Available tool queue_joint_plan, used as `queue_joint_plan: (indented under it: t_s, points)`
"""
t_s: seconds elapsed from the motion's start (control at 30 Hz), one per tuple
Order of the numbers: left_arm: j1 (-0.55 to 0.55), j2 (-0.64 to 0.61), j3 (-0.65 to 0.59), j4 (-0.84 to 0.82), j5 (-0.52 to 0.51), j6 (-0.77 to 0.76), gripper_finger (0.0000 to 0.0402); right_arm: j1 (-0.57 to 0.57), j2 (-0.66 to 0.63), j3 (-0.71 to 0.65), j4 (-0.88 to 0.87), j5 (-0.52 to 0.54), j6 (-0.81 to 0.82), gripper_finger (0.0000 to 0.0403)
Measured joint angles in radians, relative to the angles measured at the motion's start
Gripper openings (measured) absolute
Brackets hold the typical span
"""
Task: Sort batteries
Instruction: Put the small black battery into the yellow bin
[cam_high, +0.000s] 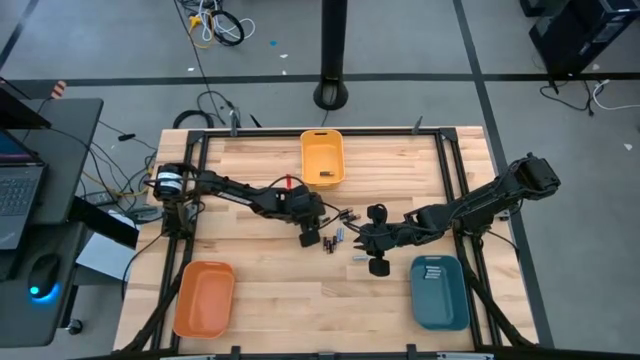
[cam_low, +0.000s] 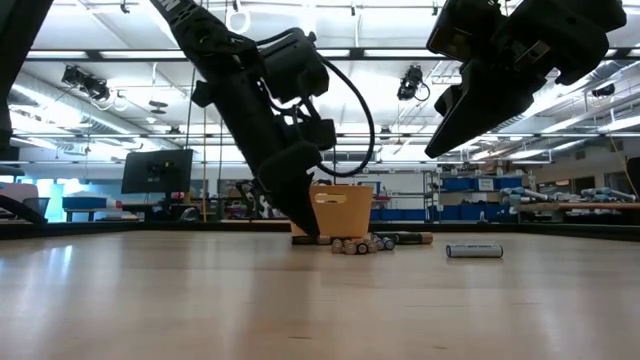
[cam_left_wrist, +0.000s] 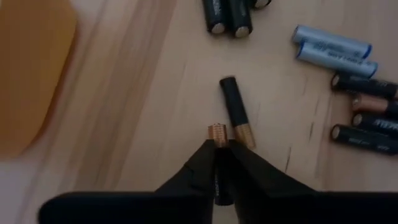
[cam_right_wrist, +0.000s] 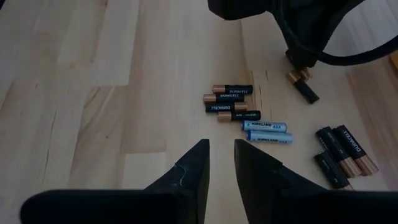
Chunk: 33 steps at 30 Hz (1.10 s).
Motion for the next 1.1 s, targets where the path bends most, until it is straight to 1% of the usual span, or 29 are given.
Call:
queue_joint_plan:
  t_s: [0.1,0.23,0.4,0.53,0.9,1.0,1.1]
  points:
    - [0.0,0.003,0.007,-0.051,-0.007,-0.002,0.0082,0.0,0.0,0.0,0.0,0.0,0.0,0.0085]
    - [-0.005,0.003,0.024,-0.103,-0.053,-0.004,0.011,0.0,0.0,0.0,0.0,0.0,0.0,0.0085]
    - [-0.017,0.003,0.027,-0.135,-0.067,-0.004,0.0129,0.0,0.0,0.0,0.0,0.0,0.0,0.0086]
    - [-0.025,0.001,0.027,-0.166,-0.067,-0.011,0.0131,0.0,0.0,0.0,0.0,0.0,0.0,0.0086]
    - [-0.029,-0.001,0.019,-0.18,-0.048,-0.031,0.0129,0.0,0.0,0.0,0.0,0.0,0.0,0.0086]
    - [-0.036,-0.001,0.019,-0.183,-0.048,-0.031,0.0117,0.0,0.0,0.0,0.0,0.0,0.0,0.0085]
    - [-0.043,-0.001,0.018,-0.183,-0.049,-0.029,0.0091,0.0,0.0,0.0,0.0,0.0,0.0,0.0085]
